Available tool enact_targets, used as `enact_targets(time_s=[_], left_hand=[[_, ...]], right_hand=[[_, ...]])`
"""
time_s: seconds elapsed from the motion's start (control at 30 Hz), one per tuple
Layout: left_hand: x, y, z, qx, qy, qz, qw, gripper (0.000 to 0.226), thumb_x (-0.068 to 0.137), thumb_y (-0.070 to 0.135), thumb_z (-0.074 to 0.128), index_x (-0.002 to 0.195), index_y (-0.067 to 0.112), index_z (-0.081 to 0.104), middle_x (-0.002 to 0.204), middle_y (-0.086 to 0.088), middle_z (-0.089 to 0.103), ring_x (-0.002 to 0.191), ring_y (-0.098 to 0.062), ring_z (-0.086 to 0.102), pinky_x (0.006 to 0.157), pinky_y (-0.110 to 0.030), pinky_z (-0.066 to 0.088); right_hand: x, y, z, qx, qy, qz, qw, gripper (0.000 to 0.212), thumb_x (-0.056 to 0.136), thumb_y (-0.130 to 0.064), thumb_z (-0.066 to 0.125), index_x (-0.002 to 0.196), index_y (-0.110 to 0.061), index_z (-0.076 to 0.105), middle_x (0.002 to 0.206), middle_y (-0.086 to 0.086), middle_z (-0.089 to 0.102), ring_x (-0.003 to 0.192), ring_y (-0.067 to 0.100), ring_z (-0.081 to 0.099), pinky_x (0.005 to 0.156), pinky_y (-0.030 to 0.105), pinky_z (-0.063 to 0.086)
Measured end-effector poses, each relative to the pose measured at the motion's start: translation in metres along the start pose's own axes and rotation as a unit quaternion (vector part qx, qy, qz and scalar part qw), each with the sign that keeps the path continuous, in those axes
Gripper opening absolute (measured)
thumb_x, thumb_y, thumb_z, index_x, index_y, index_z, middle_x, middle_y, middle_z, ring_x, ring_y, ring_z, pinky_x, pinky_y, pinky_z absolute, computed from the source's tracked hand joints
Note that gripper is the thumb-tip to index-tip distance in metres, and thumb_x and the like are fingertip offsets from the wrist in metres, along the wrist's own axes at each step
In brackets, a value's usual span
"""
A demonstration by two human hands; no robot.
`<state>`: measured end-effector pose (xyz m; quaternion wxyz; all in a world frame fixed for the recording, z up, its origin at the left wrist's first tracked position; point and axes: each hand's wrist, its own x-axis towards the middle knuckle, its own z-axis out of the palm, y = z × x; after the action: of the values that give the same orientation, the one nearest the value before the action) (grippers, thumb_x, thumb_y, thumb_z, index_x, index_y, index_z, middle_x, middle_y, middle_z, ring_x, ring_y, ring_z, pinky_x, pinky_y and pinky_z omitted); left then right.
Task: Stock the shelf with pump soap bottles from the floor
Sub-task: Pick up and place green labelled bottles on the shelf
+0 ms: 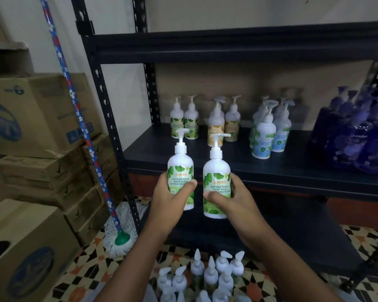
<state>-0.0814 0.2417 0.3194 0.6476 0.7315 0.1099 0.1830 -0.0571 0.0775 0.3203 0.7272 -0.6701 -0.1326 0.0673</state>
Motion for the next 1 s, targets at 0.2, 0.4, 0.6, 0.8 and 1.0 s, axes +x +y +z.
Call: enact_targets(time_s=[0.2, 0.4, 0.6, 0.8, 1.0], left_hand=[[0.073, 0.016, -0.020, -0.045, 0.051, 0.006, 0.998, 0.028, 0.084, 0.032, 0.078, 0.108, 0.024, 0.064, 0.099, -0.007, 0.074, 0.087, -0.024, 0.074, 0.073, -0.039, 0.061], [0.113, -0.006, -0.044, -0.079, 0.084, -0.031, 0.993, 0.029, 0.081, 0.036, 0.079, 0.105, 0.026, 0.065, 0.097, -0.008, 0.075, 0.086, -0.026, 0.075, 0.076, -0.046, 0.063], [0.132, -0.016, -0.037, -0.089, 0.072, -0.036, 0.993, 0.031, 0.081, 0.035, 0.080, 0.104, 0.024, 0.063, 0.101, -0.011, 0.073, 0.088, -0.029, 0.075, 0.075, -0.046, 0.064], [0.139, -0.021, -0.030, -0.088, 0.070, -0.036, 0.993, 0.037, 0.073, 0.040, 0.080, 0.101, 0.023, 0.064, 0.096, -0.010, 0.073, 0.085, -0.030, 0.075, 0.075, -0.052, 0.063], [0.142, -0.025, -0.033, -0.105, 0.087, -0.048, 0.989, 0.033, 0.078, 0.036, 0.081, 0.102, 0.023, 0.064, 0.099, -0.012, 0.073, 0.087, -0.030, 0.075, 0.076, -0.050, 0.063]], right_hand=[[0.079, -0.023, 0.032, -0.032, -0.001, -0.055, 0.998, 0.045, 0.085, -0.012, 0.078, 0.122, -0.026, 0.059, 0.104, 0.000, 0.073, 0.091, 0.012, 0.072, 0.073, 0.023, 0.060], [0.149, -0.011, 0.052, -0.099, 0.018, -0.082, 0.992, 0.057, 0.082, -0.021, 0.083, 0.131, -0.022, 0.053, 0.110, -0.005, 0.071, 0.093, 0.005, 0.071, 0.082, 0.024, 0.060], [0.189, 0.013, 0.056, -0.165, 0.050, -0.082, 0.982, 0.073, 0.078, -0.029, 0.087, 0.138, -0.021, 0.046, 0.115, -0.007, 0.068, 0.103, 0.008, 0.068, 0.095, 0.038, 0.057], [0.192, 0.022, 0.057, -0.212, 0.061, -0.085, 0.972, 0.082, 0.075, -0.031, 0.088, 0.142, -0.023, 0.042, 0.118, -0.008, 0.065, 0.104, 0.006, 0.066, 0.092, 0.033, 0.057], [0.198, 0.028, 0.059, -0.332, 0.107, -0.064, 0.935, 0.072, 0.070, -0.030, 0.090, 0.127, -0.019, 0.048, 0.121, 0.000, 0.062, 0.109, 0.018, 0.063, 0.087, 0.033, 0.053]])
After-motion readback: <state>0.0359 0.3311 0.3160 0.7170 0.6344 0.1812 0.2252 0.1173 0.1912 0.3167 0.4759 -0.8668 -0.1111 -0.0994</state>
